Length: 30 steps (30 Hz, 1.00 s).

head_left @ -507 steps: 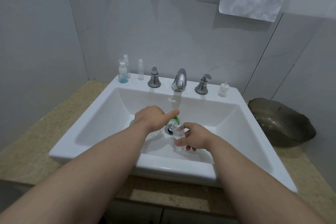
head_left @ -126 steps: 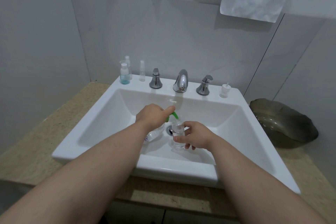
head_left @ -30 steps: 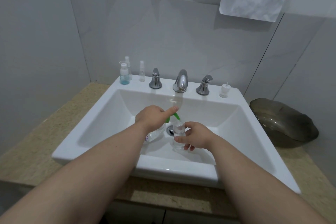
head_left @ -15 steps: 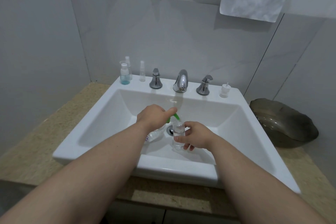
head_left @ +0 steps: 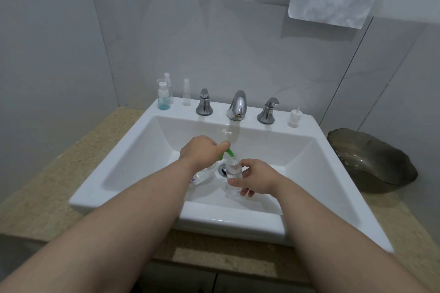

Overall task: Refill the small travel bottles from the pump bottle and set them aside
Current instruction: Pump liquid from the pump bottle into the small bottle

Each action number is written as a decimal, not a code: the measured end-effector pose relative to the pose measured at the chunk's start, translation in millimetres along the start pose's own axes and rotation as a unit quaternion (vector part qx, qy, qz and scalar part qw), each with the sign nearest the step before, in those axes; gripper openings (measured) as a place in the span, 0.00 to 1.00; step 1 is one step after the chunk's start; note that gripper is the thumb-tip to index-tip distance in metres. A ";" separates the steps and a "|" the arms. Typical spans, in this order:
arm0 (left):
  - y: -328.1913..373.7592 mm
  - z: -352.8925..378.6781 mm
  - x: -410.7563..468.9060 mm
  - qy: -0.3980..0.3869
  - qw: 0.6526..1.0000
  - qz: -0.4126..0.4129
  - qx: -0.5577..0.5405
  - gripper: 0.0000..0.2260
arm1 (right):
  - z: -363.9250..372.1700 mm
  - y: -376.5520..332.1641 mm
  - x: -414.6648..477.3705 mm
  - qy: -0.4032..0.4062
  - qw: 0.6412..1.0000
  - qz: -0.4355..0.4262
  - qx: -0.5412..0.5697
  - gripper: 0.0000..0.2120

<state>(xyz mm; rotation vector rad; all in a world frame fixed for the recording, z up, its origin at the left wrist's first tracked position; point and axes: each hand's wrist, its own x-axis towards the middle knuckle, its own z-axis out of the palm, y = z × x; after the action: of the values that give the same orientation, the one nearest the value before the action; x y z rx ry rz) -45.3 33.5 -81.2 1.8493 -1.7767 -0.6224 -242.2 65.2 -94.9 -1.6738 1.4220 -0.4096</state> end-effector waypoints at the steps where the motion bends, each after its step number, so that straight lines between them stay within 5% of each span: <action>1: -0.2 0.2 0.3 0.000 1.000 0.002 0.002 0.22 | 0.0 -0.4 -0.4 -0.001 1.000 0.001 -0.002 0.20; 10: 0.2 -0.2 -2.1 -0.003 1.000 0.009 -0.002 0.21 | 0.2 1.3 1.2 -0.008 1.000 0.005 -0.006 0.19; 19: -6.4 -4.1 -5.1 -0.005 0.999 0.022 -0.023 0.33 | 0.6 2.6 3.5 0.001 1.000 0.002 0.006 0.19; 30: -4.5 -1.7 -3.3 -0.003 1.000 0.011 -0.020 0.30 | 0.2 1.2 1.9 0.005 1.000 -0.002 0.017 0.19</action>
<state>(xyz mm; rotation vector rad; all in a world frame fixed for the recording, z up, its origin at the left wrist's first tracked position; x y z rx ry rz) -40.9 37.0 -82.8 1.8011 -1.7737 -0.6501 -242.3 63.6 -96.5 -1.6492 1.4111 -0.4427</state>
